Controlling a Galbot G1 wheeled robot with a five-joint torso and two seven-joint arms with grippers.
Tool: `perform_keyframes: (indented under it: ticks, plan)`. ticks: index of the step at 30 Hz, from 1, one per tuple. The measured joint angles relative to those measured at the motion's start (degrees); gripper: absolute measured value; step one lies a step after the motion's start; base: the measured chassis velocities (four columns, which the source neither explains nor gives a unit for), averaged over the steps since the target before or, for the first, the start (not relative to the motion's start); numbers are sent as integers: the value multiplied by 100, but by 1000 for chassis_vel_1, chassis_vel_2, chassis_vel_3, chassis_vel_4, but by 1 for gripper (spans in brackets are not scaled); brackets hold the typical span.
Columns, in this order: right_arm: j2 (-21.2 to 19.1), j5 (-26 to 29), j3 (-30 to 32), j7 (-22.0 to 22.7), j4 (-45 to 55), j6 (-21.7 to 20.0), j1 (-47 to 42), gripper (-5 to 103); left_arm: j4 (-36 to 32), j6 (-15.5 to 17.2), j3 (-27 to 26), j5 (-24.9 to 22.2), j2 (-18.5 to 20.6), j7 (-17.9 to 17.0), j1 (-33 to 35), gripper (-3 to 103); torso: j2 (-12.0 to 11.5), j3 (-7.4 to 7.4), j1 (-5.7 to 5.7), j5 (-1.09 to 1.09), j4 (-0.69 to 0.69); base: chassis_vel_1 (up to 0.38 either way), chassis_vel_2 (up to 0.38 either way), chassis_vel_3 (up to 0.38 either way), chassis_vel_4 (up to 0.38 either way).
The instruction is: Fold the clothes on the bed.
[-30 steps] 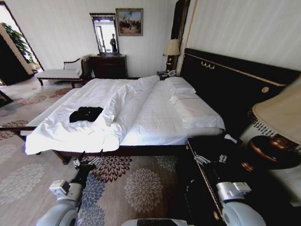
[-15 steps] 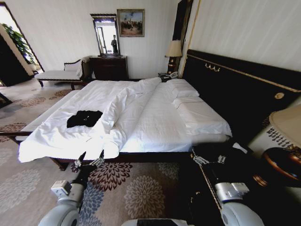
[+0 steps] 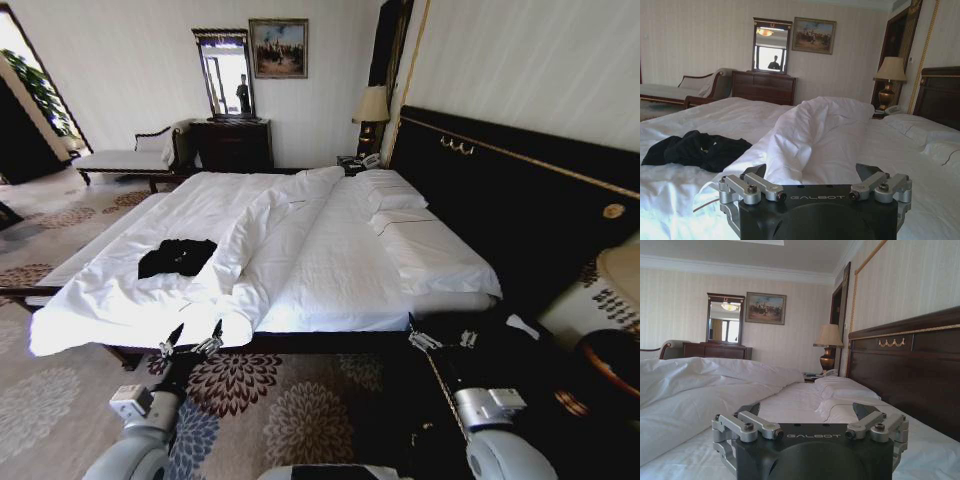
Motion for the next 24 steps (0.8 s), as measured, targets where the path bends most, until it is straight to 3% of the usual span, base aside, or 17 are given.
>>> perform_keyframes:
  ticks: [24]
  plan:
    - [22,-160,42,-29,20,-23,-21,100,30,-21,9,-16,4,9,0,100,0,0,0,1,0,-43,60,46,-64]
